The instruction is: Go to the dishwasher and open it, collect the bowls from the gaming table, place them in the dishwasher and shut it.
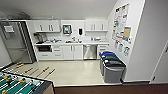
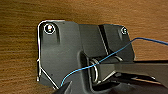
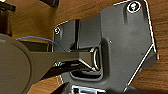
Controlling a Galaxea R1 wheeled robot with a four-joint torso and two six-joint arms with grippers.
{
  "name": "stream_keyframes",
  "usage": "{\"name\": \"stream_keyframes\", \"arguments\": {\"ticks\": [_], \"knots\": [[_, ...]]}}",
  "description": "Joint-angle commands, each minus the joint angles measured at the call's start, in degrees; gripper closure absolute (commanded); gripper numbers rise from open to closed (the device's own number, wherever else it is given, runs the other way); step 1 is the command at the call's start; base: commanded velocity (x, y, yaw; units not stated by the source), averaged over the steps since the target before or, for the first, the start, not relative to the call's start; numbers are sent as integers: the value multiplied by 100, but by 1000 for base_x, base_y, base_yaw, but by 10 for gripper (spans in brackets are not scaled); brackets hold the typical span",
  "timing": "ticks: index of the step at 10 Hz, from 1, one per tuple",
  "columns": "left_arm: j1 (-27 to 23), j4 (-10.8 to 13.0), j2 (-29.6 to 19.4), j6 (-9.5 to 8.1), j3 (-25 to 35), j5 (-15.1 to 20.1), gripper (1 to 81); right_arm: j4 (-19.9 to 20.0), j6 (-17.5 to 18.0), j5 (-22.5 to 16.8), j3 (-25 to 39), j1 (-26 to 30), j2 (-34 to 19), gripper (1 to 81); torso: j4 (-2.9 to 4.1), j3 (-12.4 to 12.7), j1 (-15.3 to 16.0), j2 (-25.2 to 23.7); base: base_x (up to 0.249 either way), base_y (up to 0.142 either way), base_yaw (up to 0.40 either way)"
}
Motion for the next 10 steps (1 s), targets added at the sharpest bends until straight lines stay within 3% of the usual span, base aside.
{"name": "stream_keyframes", "arguments": {"ticks": [1,6,10], "knots": [[-272,48,-157,48,82,266,10,-47,-18,-335,68,278,-93,10,0,0,0,0,79,0,0],[-272,48,-175,48,64,231,10,-38,-9,-335,59,261,-49,10,0,2,-2,0,113,0,0],[-272,39,-157,48,91,178,10,-29,-9,-326,-37,278,-14,10,0,4,-2,2,184,0,0]]}}
